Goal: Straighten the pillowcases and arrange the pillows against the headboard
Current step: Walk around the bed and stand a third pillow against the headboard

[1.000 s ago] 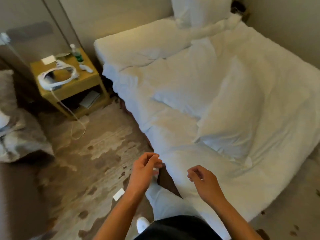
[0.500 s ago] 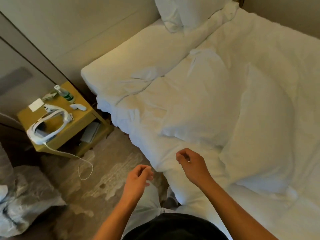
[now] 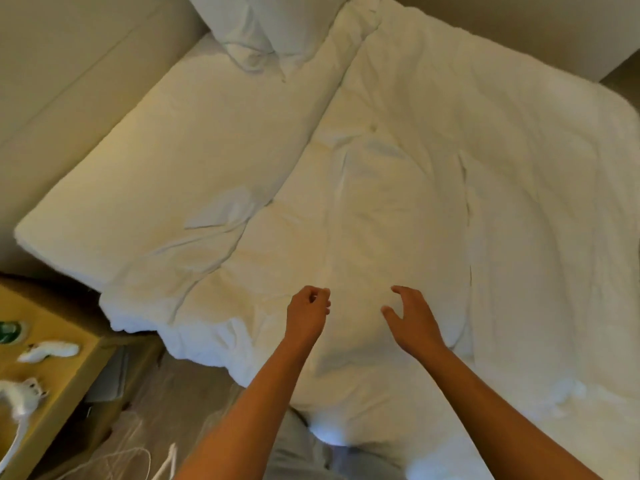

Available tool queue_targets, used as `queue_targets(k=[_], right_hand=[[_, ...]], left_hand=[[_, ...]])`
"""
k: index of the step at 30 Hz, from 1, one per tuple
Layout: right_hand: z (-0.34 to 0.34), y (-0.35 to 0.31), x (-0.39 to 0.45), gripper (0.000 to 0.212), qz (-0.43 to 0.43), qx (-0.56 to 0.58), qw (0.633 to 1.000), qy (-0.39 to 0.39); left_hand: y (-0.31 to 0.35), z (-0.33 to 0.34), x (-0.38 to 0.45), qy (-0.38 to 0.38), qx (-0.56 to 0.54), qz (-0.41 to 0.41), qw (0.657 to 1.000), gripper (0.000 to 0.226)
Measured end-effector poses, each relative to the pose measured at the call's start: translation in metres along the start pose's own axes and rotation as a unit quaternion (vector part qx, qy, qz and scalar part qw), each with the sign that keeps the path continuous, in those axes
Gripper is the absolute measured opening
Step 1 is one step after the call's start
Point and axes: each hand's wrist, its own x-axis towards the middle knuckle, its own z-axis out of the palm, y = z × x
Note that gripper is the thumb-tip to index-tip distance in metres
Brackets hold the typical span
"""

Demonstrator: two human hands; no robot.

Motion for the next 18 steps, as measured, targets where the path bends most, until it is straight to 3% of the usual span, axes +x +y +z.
queue_targets(k=[6, 11, 13, 18], right_hand=[[0.009, 0.01, 0.07, 0.086, 0.082, -0.057, 0.995, 0.005], [0.035, 0.027, 0.099, 0.097, 0.096, -0.076, 0.992, -0.003], [0.042, 0.032, 0.111, 0.097, 0.095, -0.082, 0.992, -0.002], [0.053, 0.047, 0.138, 0.093, 0.082, -0.085, 0.993, -0.005]], left_hand=[[0.035, 0.042, 0.112, -0.016, 0.087, -0.008, 0.996, 0.039], [0.015, 0.073, 0.175, -0.053, 0.174, -0.051, 0.982, 0.098], [0.003, 0.083, 0.19, -0.066, 0.18, -0.066, 0.979, 0.11], [-0.016, 0.104, 0.213, -0.034, 0.18, -0.057, 0.981, 0.106]])
